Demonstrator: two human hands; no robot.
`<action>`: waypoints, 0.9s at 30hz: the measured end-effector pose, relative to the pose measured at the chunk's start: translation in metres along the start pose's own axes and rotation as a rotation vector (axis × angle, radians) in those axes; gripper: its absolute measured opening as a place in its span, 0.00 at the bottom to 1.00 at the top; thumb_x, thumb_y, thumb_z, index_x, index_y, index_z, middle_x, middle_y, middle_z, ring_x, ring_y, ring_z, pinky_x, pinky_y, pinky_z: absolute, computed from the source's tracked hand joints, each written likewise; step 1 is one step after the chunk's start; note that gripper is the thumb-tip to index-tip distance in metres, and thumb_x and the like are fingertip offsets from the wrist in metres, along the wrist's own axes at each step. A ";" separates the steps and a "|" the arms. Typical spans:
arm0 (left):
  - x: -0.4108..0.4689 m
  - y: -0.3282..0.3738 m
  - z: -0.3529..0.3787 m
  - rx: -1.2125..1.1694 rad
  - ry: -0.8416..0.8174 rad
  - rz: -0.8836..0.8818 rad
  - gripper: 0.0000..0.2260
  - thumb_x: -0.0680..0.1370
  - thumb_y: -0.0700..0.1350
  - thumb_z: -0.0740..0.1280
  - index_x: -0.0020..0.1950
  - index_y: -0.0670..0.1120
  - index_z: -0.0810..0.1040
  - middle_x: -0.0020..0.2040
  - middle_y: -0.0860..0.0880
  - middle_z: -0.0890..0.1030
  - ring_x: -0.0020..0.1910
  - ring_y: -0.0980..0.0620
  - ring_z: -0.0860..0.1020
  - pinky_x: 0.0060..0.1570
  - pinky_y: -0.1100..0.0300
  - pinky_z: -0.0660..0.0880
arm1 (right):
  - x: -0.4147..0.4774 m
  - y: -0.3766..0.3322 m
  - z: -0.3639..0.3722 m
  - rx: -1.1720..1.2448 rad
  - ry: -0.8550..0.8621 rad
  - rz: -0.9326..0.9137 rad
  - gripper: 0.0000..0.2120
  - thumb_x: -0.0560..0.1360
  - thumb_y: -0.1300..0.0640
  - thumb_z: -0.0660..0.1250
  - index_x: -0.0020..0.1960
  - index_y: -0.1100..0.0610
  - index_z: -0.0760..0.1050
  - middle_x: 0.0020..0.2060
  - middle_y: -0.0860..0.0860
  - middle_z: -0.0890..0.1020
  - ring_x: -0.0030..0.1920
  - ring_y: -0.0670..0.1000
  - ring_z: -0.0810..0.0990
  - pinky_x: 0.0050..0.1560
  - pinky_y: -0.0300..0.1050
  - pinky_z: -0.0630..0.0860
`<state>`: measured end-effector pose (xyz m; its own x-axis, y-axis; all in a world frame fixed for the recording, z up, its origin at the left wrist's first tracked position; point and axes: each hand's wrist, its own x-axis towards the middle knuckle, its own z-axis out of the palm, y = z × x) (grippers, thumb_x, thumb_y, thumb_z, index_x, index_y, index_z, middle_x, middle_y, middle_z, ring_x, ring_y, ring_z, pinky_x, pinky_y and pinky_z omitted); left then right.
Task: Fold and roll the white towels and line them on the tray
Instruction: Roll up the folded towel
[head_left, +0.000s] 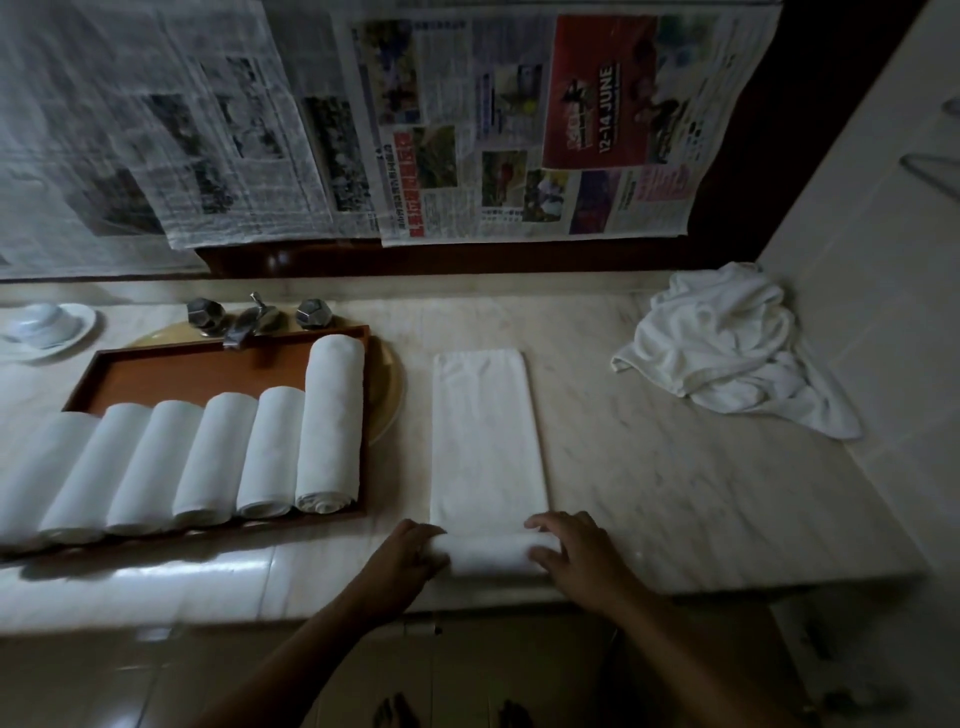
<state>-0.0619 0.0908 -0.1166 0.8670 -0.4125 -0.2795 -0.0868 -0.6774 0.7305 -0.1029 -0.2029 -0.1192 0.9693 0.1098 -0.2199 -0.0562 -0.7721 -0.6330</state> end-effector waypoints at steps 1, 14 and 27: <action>0.001 0.002 0.000 -0.046 0.020 -0.024 0.09 0.80 0.50 0.70 0.56 0.60 0.73 0.54 0.56 0.76 0.51 0.57 0.77 0.47 0.68 0.71 | 0.002 -0.004 0.000 0.047 0.038 0.030 0.15 0.78 0.41 0.68 0.64 0.39 0.74 0.57 0.44 0.78 0.56 0.46 0.75 0.60 0.47 0.74; -0.001 0.020 0.031 0.475 0.329 0.136 0.20 0.78 0.55 0.60 0.66 0.47 0.77 0.64 0.45 0.79 0.61 0.45 0.77 0.57 0.50 0.76 | -0.012 -0.010 0.065 -0.523 0.320 -0.318 0.27 0.77 0.58 0.58 0.75 0.57 0.72 0.75 0.54 0.72 0.75 0.58 0.70 0.76 0.59 0.55; 0.042 0.017 0.026 0.755 0.071 0.278 0.32 0.81 0.60 0.54 0.80 0.44 0.62 0.76 0.44 0.70 0.73 0.44 0.71 0.75 0.46 0.66 | 0.041 -0.013 0.030 -0.518 0.034 -0.261 0.36 0.75 0.52 0.69 0.80 0.56 0.61 0.75 0.56 0.69 0.72 0.58 0.71 0.74 0.54 0.67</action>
<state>-0.0398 0.0456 -0.1323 0.7921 -0.6036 -0.0910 -0.5895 -0.7951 0.1426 -0.0692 -0.1691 -0.1422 0.9430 0.3241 -0.0760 0.3019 -0.9288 -0.2150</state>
